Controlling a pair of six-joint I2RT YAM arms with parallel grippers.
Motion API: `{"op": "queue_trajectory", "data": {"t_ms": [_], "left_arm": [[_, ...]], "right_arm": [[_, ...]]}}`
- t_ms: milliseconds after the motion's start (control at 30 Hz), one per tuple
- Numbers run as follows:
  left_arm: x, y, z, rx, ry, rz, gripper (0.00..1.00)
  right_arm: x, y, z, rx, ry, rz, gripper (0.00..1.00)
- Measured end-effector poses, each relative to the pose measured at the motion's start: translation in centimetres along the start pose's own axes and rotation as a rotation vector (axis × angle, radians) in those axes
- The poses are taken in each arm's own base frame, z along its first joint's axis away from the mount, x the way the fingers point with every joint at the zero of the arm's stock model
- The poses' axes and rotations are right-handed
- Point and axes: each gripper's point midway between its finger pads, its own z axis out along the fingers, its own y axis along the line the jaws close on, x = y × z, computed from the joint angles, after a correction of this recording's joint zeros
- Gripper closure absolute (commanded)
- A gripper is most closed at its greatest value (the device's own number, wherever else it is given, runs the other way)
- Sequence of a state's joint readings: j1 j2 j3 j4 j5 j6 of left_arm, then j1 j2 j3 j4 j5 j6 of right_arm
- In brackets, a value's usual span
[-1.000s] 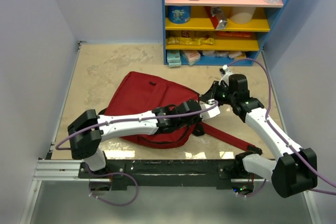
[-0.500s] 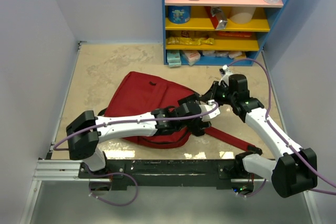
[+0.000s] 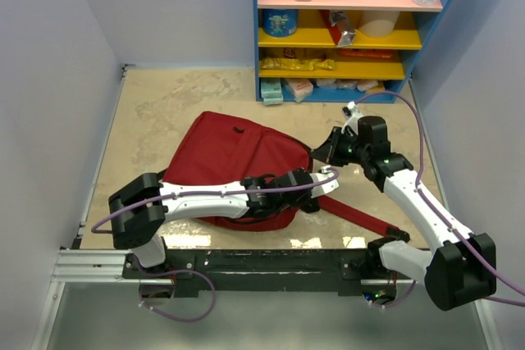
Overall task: Pack the student bag
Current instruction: Zip the student bag at the center of the board.
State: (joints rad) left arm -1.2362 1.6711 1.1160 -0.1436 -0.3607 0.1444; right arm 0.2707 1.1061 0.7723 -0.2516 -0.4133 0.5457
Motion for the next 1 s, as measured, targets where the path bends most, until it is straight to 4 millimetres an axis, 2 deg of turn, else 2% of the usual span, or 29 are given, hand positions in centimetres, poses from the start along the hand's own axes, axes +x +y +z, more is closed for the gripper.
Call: {"op": "queue_trajectory", "data": {"t_ms": [167,400,700,833,1000], "left_arm": [[0.1,0.3,0.1,-0.010,0.003,-0.007,1.00],[0.1,-0.3,-0.1,0.034,-0.006,0.013,1.00],[0.6,-3.0,-2.5,0.197,-0.071,0.141,1.00],[1.4,-3.9,-3.4,0.276,-0.083,0.222,1.00],[2.3,-4.6,-4.5,0.344,-0.098,0.314,1.00]], "right_arm": [[0.0,0.1,-0.1,-0.003,-0.002,-0.001,1.00],[0.2,-0.1,0.0,0.003,0.008,-0.007,1.00],[0.4,-1.6,2.9,0.069,0.133,-0.001,1.00],[-0.3,-0.9,3.8,0.058,0.160,-0.008,1.00],[-0.4,1.1,4.7,0.027,0.206,-0.040,1.00]]}}
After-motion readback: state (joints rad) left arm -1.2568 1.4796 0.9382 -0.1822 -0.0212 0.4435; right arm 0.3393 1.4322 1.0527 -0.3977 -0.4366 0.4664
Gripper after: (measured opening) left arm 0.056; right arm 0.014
